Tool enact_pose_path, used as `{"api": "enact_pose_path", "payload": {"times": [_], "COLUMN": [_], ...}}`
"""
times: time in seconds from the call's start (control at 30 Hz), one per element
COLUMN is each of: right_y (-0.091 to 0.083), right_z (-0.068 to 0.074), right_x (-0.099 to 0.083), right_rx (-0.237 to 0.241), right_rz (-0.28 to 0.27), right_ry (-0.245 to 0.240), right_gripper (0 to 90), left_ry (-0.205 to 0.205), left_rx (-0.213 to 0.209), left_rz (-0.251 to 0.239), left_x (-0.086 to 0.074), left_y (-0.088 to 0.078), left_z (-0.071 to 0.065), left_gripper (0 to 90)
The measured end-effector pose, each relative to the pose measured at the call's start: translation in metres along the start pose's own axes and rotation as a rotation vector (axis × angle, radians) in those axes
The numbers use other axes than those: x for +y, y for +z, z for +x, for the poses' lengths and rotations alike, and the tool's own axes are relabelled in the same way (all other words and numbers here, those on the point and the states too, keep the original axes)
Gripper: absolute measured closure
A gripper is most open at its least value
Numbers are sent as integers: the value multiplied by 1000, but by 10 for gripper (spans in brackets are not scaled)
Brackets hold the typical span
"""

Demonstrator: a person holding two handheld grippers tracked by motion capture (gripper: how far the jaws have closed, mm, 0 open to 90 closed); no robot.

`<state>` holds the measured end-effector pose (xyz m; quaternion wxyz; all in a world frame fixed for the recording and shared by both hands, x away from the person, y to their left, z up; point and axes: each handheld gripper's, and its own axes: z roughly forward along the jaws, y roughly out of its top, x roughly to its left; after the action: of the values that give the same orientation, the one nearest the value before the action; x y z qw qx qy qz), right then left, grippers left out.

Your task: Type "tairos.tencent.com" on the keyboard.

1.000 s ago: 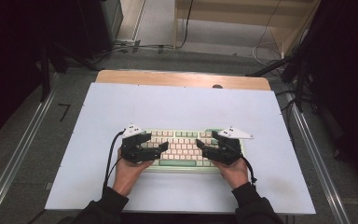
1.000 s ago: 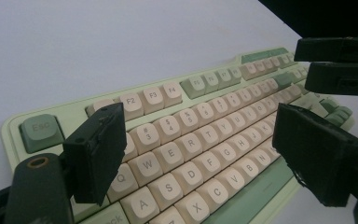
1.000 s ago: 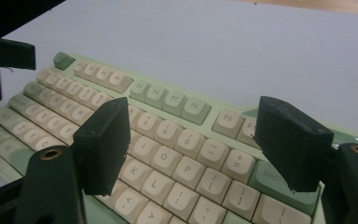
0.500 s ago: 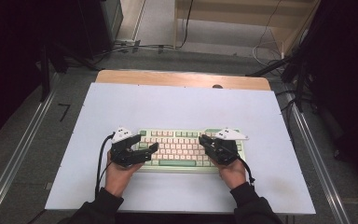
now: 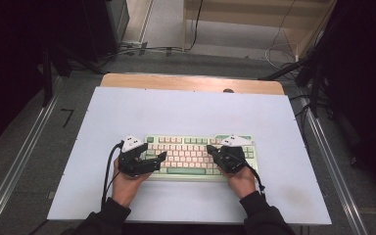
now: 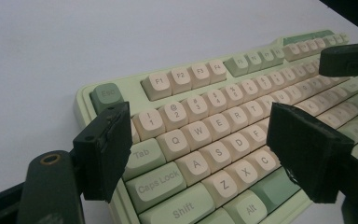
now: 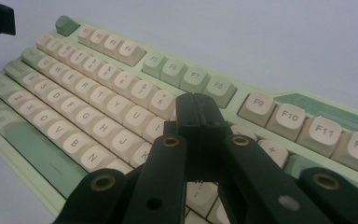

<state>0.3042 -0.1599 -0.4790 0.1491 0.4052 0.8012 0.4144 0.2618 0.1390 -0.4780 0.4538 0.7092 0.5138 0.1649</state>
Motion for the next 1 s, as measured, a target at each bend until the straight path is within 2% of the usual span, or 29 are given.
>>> {"api": "enact_pose_path", "payload": {"times": [0.17,0.8,0.87,0.93,1.0], "right_y": [6,13,15,14,9], "right_z": [3,7,7,6,5], "right_x": [-2,-3,-3,-3,-1], "right_rx": [-2,-16,-24,-19,-9], "right_rz": [31,52,66,65,42], "right_ry": [-12,-25,-24,-15,-5], "right_gripper": [876,875,875,874,859], "left_ry": [-6,-2,-5,-3,-3], "left_rx": [-1,15,15,15,16], "left_rz": [-2,2,0,2,1], "left_x": [0,0,0,0,0], "left_y": [0,1,0,0,0], "left_z": [1,-1,-1,-1,-1], "left_gripper": [242,255,256,256,256]}}
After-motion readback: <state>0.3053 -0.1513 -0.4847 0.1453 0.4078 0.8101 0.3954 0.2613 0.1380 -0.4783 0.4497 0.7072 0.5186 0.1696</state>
